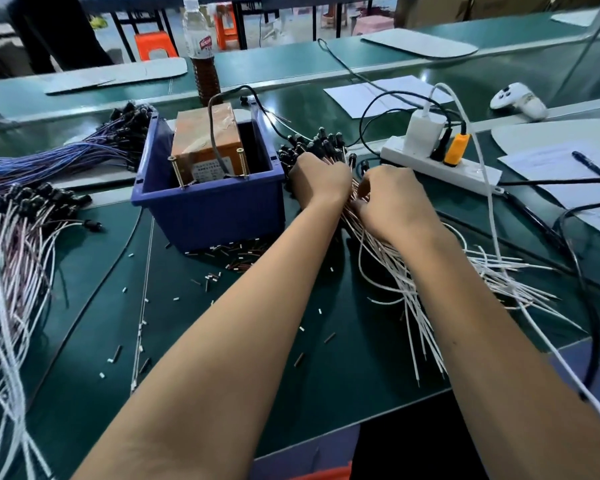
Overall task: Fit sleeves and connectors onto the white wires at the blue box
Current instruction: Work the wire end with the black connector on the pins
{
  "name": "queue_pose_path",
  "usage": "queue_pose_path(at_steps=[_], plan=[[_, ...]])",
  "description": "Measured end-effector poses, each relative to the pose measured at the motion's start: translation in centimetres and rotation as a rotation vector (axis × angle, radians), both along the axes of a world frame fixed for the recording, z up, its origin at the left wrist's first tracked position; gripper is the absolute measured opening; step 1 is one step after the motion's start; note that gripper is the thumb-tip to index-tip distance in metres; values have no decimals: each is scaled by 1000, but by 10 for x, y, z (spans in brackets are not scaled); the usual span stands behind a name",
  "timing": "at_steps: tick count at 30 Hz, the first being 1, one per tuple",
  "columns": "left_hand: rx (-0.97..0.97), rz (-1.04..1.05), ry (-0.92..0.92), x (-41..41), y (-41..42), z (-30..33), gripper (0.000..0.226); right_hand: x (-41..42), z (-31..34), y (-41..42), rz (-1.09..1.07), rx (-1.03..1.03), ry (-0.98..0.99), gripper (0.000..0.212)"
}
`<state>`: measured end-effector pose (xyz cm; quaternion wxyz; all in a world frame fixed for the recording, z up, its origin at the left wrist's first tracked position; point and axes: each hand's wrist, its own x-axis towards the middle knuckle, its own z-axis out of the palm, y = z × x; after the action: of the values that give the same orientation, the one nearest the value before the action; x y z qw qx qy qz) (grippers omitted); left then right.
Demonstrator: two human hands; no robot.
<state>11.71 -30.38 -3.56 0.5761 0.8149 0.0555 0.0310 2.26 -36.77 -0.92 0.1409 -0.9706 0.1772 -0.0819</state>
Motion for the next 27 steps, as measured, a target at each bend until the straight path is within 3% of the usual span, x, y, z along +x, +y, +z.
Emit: queue_pose_path(at_steps=[4, 10, 12, 17, 22, 27], plan=[[113, 31, -93, -3, 7, -8, 18, 13, -8, 1, -26, 34, -139, 16], [170, -22, -147, -7, 9, -7, 6, 17, -20, 1, -39, 22, -178, 22], [147, -30, -121, -10, 10, -5, 4, 17, -21, 0, -39, 21, -176, 24], [70, -90, -32, -28, 15, -2, 24, 14, -16, 1, -32, 50, -148, 21], [10, -178, 13, -49, 31, 2, 23, 0, -1, 11, 4, 70, -106, 22], [-96, -429, 103, -76, 70, 20, 23, -13, 23, 34, 61, 158, -303, 22]])
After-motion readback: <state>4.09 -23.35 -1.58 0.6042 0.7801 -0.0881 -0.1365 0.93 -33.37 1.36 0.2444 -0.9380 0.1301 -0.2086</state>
